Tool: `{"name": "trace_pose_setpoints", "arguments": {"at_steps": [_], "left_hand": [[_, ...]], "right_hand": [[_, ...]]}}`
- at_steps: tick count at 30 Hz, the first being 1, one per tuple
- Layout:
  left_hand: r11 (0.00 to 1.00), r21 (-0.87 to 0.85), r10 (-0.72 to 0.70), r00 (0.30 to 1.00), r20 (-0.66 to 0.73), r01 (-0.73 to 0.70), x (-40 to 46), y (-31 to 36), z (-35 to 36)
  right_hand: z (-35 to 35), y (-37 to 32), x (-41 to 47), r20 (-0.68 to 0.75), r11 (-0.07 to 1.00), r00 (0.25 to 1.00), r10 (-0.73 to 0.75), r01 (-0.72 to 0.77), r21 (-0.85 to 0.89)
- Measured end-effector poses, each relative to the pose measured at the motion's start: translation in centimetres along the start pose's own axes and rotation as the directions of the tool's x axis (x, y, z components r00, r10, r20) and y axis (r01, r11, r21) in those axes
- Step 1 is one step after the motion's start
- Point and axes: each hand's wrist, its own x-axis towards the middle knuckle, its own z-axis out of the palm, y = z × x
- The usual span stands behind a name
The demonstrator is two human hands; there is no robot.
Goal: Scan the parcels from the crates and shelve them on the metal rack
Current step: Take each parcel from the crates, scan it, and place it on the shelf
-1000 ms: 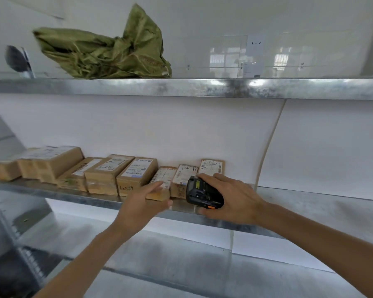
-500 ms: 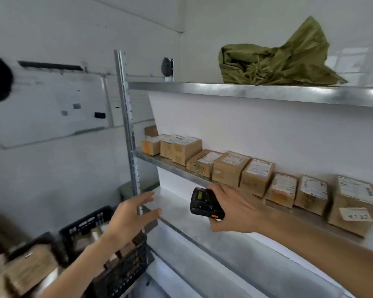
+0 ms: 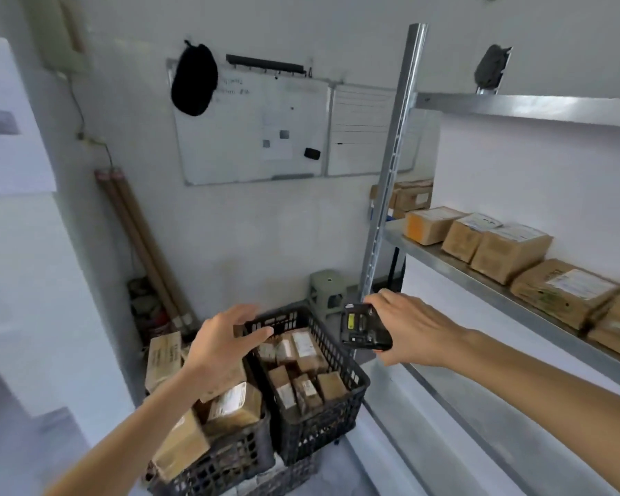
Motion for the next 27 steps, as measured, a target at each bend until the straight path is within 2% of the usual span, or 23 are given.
{"name": "trace_pose_setpoints", "arguments": {"at_steps": [6, 11, 19, 27], "left_hand": [[0.996, -0.039, -0.084, 0.996, 0.01, 0.085, 5.8, -4.4, 1.9], [0.988, -0.048, -0.145, 0.989, 0.028, 0.146, 13.2, -7.8, 6.5], [0.947, -0.094, -0.298, 0.949, 0.1, 0.307, 24.9, -16.0, 17.6], [0.889, -0.107, -0.425, 0.889, 0.173, 0.446, 31.7, -25.1, 26.7]], "right_hand": [[4.0, 0.7, 8.2, -0.003, 0.998, 1.0, -0.031, 0.031, 0.057], [9.3, 4.1, 16.1, 0.002, 0.992, 1.0, -0.027, 0.027, 0.126], [21.9, 10.9, 28.6, 0.134, 0.99, 0.991, 0.004, -0.022, 0.136], [34.1, 13.5, 36.4, 0.293, 0.972, 0.954, 0.064, -0.125, 0.197]]}}
